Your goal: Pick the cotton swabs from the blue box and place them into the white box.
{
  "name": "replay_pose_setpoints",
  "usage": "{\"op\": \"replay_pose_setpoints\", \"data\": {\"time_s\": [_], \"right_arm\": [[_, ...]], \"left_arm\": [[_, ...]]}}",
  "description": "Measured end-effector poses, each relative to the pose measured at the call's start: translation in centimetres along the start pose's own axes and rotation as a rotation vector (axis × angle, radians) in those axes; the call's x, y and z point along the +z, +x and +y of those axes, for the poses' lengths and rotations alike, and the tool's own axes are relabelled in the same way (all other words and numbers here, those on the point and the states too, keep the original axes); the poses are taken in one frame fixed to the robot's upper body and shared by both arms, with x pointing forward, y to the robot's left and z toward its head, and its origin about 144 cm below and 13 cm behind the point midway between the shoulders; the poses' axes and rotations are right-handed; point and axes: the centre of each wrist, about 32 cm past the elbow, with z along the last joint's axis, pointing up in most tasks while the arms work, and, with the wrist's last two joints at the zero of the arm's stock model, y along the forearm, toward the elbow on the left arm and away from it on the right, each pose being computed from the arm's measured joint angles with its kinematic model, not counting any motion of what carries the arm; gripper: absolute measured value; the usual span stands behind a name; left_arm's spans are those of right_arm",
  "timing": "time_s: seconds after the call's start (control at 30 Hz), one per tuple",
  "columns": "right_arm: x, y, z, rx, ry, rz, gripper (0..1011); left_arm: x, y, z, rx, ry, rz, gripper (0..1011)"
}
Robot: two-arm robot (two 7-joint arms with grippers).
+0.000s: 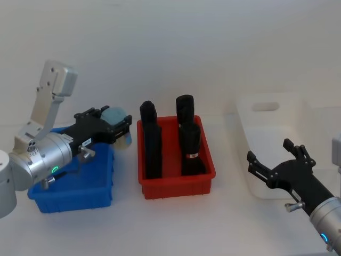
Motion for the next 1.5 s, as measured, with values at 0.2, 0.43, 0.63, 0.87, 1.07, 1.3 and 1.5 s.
{"op": "replay_pose_setpoints", "data": {"time_s": [0.2,0.43,0.63,0.87,1.07,1.3,1.5], "right_arm": [[0.0,0.0,0.0,0.000,0.000,0.000,1002],[0.0,0.0,0.0,0.000,0.000,0.000,1002],[0.0,0.0,0.0,0.000,0.000,0.000,1001],[0.0,0.0,0.0,0.000,0.000,0.000,1001],[0.2,0.0,0.1,0.019,0.000,-0.009,1001],[0.9,-0.2,0.6,0.077,0.003,-0.028,1001],[1.7,-0.5,1.5,0.151,0.007,-0.045,1002]], "left_arm": [[1.7,-0.7,-0.2,-0.091,-0.011,-0.013,669],[2.7,-1.1,-0.2,-0.144,-0.017,-0.019,669],[3.2,-1.3,-0.3,-0.170,-0.020,-0.022,669],[3.6,-1.5,-0.3,-0.193,-0.023,-0.025,669],[3.8,-1.6,-0.3,-0.202,-0.023,-0.026,669],[4.0,-1.6,-0.3,-0.209,-0.025,-0.027,669],[4.0,-1.7,-0.3,-0.214,-0.025,-0.027,669]]}}
